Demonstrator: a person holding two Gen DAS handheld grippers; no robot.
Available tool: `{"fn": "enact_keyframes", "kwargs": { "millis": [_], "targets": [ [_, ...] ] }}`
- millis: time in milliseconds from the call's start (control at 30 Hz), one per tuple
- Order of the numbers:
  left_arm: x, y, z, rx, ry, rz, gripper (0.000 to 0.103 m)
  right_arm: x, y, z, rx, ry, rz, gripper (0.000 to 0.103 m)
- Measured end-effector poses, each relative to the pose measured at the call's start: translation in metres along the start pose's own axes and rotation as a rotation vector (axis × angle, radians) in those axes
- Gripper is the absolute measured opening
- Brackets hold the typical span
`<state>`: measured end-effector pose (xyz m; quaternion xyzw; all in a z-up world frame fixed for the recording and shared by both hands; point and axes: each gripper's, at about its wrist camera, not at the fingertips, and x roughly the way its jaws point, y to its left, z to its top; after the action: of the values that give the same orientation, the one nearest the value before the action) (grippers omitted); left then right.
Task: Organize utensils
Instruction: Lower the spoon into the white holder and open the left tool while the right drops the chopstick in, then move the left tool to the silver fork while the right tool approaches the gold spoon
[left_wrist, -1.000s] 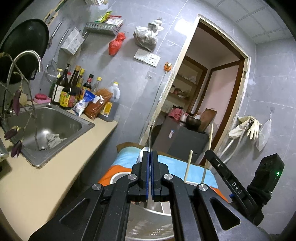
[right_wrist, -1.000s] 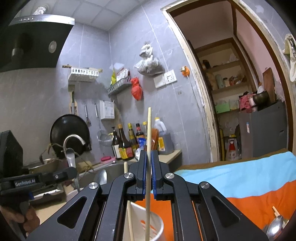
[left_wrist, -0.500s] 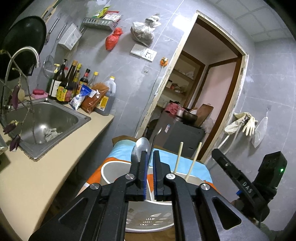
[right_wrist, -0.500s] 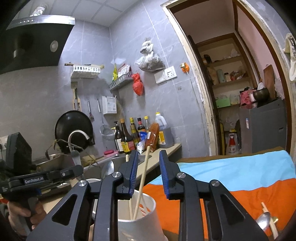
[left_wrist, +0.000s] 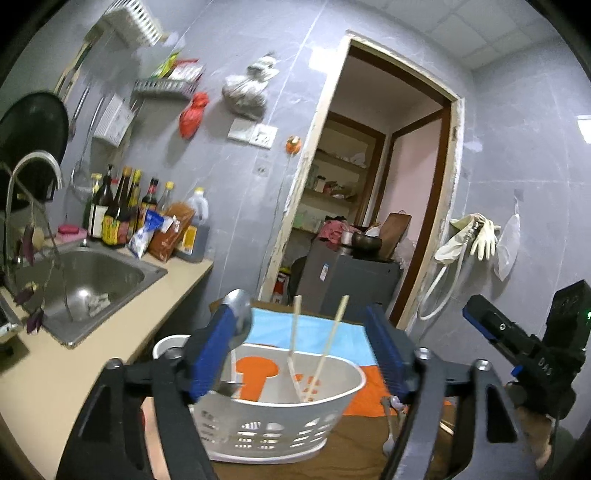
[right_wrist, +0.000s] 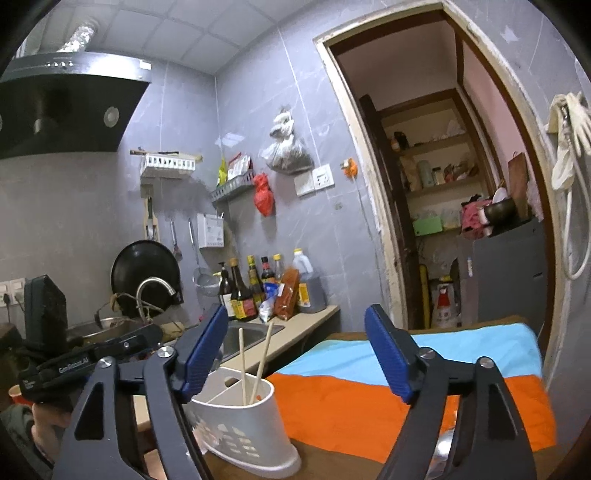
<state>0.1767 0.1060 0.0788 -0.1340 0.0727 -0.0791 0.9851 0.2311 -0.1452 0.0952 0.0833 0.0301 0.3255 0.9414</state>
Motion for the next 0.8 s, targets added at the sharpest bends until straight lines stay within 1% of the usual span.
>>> {"fn": "enact_keyframes", "kwargs": {
  "millis": [33, 67, 100, 133, 167, 233, 467, 633, 800],
  "targets": [
    [-0.001, -0.007, 0.000, 0.015, -0.008, 0.002, 0.080, -0.005, -0.002, 0.002, -0.004, -0.005, -0.006, 0.087],
    [-0.003, -0.013, 0.000, 0.031, -0.017, 0.005, 0.085, -0.012, -0.004, 0.003, -0.008, -0.012, -0.011, 0.091],
    [-0.004, -0.020, 0.000, 0.048, -0.025, 0.007, 0.088, -0.017, -0.006, 0.005, -0.011, -0.018, -0.017, 0.099],
    [-0.005, -0.025, -0.001, 0.061, -0.032, 0.007, 0.092, -0.024, -0.009, 0.006, -0.015, -0.027, -0.022, 0.103],
    [-0.006, -0.034, -0.001, 0.081, -0.042, 0.006, 0.096, -0.029, -0.011, 0.007, -0.021, -0.033, -0.029, 0.103],
    [-0.007, -0.048, -0.003, 0.107, -0.055, 0.004, 0.099, -0.039, -0.015, 0.009, -0.037, -0.036, -0.045, 0.103],
    [-0.003, -0.084, -0.014, 0.152, -0.045, -0.055, 0.099, -0.074, -0.036, 0.011, -0.070, -0.048, -0.102, 0.103],
    [0.011, -0.111, -0.029, 0.174, -0.008, -0.091, 0.100, -0.093, -0.056, 0.008, -0.080, -0.033, -0.149, 0.103],
    [0.033, -0.131, -0.049, 0.186, 0.067, -0.111, 0.100, -0.102, -0.080, -0.001, -0.065, 0.015, -0.201, 0.103]
  ]
}}
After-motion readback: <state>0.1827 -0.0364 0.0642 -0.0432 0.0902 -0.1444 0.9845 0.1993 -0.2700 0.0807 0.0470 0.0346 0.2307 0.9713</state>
